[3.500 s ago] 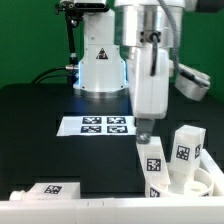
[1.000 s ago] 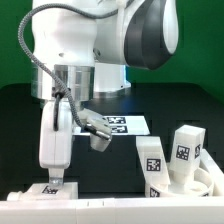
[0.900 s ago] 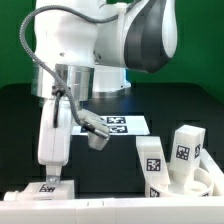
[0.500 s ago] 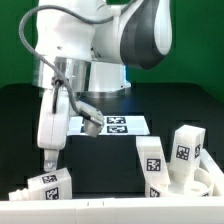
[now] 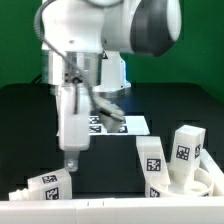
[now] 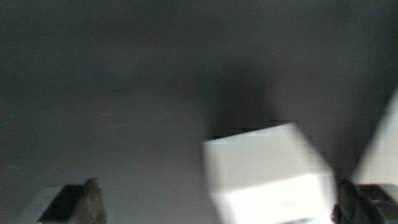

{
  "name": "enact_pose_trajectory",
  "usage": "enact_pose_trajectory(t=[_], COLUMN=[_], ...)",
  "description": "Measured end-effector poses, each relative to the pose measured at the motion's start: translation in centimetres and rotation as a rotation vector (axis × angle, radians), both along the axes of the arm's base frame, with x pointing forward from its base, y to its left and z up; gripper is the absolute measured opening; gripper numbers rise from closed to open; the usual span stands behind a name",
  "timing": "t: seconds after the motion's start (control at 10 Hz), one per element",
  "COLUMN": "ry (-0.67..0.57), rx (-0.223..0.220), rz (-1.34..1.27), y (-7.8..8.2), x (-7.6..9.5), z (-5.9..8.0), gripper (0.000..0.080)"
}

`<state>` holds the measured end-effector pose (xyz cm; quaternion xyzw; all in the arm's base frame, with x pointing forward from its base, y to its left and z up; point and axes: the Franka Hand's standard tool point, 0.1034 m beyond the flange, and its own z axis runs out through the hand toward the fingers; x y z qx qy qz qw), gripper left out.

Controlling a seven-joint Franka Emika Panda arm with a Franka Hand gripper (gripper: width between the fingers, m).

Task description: Assemble stool

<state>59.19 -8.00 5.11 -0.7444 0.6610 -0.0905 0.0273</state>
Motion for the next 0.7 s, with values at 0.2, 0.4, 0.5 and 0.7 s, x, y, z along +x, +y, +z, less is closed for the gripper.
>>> enact_pose_trajectory(t=[0.2, 0.4, 0.5, 0.7], ry=[-0.011, -0.016, -0.020, -0.009], rx=[-0.006, -0.011, -0.024, -0.038], rz=[-0.038, -0.029, -0.046, -0.051], y=[-1.2, 0.1, -1.0, -1.6], x=[0.1, -0.4, -0.7, -0.8], z=[-0.9, -2.2, -2.8, -3.9], gripper=[0.0649, 0.0649, 0.0649, 0.0649])
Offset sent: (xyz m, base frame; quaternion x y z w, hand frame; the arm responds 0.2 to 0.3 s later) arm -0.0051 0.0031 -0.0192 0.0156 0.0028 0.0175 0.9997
